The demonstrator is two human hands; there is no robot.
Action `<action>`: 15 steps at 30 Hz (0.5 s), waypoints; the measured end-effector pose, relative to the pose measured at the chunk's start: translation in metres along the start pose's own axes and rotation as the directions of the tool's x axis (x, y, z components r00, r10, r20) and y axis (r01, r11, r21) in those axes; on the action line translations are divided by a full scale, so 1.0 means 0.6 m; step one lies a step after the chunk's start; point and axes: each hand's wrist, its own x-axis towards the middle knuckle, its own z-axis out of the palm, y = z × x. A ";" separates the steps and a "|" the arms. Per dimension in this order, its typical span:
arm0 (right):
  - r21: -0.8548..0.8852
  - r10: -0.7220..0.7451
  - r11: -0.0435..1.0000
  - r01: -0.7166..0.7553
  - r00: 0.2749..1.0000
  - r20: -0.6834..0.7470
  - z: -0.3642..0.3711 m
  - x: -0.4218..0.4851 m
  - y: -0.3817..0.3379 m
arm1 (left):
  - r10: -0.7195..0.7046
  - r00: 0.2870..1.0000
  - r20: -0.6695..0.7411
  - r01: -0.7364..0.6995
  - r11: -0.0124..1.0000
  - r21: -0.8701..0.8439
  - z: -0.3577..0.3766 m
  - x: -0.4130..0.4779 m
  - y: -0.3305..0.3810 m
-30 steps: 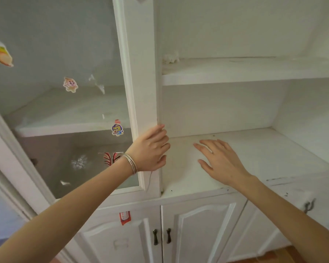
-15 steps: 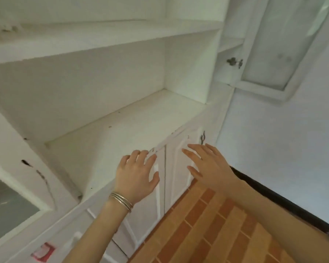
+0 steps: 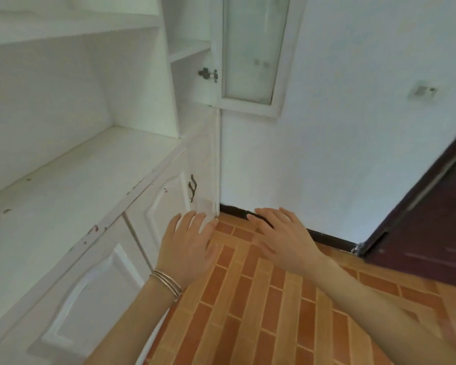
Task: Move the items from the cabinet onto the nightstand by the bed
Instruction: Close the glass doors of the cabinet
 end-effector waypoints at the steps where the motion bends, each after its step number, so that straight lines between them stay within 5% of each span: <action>1: -0.008 -0.002 1.000 0.002 1.000 0.000 0.002 -0.010 0.024 | 0.013 1.000 -0.015 -0.013 1.000 0.001 0.003 0.016 0.022; 15: -0.029 -0.026 0.999 0.025 0.998 -0.054 -0.045 -0.062 0.382 | -0.011 0.997 -0.075 0.012 1.000 0.011 0.011 0.257 0.290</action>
